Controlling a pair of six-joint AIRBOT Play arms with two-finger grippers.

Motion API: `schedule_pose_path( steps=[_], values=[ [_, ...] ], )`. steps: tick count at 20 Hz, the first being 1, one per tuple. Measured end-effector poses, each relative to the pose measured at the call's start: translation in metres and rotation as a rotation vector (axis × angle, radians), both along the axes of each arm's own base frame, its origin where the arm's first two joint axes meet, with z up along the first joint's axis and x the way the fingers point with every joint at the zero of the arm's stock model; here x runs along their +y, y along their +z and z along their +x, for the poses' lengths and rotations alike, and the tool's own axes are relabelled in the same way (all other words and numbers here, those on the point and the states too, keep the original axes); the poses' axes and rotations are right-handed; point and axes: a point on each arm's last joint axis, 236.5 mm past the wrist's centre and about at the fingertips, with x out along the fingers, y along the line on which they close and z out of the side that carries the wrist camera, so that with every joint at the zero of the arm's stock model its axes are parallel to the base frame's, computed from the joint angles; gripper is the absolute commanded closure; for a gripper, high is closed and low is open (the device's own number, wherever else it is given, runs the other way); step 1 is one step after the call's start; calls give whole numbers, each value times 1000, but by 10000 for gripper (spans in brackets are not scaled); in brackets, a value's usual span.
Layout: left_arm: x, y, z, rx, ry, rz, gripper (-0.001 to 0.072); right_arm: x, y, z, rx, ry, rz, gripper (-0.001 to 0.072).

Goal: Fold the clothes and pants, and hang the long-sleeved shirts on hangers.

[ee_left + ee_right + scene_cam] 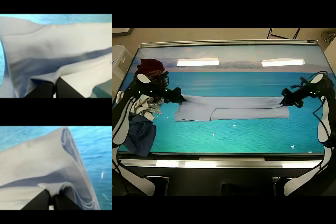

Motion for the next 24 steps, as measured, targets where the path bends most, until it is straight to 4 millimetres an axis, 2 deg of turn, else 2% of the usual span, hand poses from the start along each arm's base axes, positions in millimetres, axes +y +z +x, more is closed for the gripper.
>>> schedule_pose_path(
  steps=[1, 2, 3, 4, 6, 9, 11, 14, 15, 16, 18, 20, 21, 22, 23, 24],
  values=[
    [-1, -6, 1, 18, 10, -3, 494, 2, -2, 2, 0, -12, 13, 481],
    [-1, -10, 1, 28, 14, -3, 321, 4, -3, 4, 1, -26, 26, 276],
    [0, -10, 3, 30, 20, -4, 190, 5, -3, 5, -1, -30, 35, 120],
    [2, -8, 3, 34, 23, -9, 172, 4, -1, 5, 0, -37, 43, 63],
    [10, 4, 5, 29, 20, -14, 173, -9, 4, -1, 8, -56, 50, 0],
    [20, 31, 6, 6, 12, -18, 173, -31, 3, -18, 49, -77, 72, -8],
    [22, 49, 5, -17, 4, -18, 174, -34, -2, -24, 70, -67, 100, -8],
    [18, 72, 3, -58, -12, -18, 174, -27, -9, -22, 64, -54, 166, -8],
    [14, 78, 2, -67, -19, -20, 174, -23, -10, -21, 60, -54, 194, 6],
    [10, 83, 0, -72, -30, -21, 175, -19, -12, -20, 63, -55, 217, 66],
    [1, 90, -1, -87, -48, -24, 175, -11, -18, -20, 74, -50, 250, 285],
    [-9, 94, -4, -94, -69, -26, 184, -4, -26, -18, 79, -37, 258, 673],
    [-15, 95, -5, -96, -81, -27, 187, 0, -27, -17, 76, -29, 264, 668],
    [-21, 96, -7, -97, -94, -27, 234, 3, -27, -15, 68, -16, 263, 668],
    [-28, 97, -8, -100, -106, -27, 355, 6, -25, -13, 53, -3, 268, 669],
    [-36, 97, -8, -106, -119, -28, 506, 9, -19, -10, 30, 11, 272, 669]
  ],
)
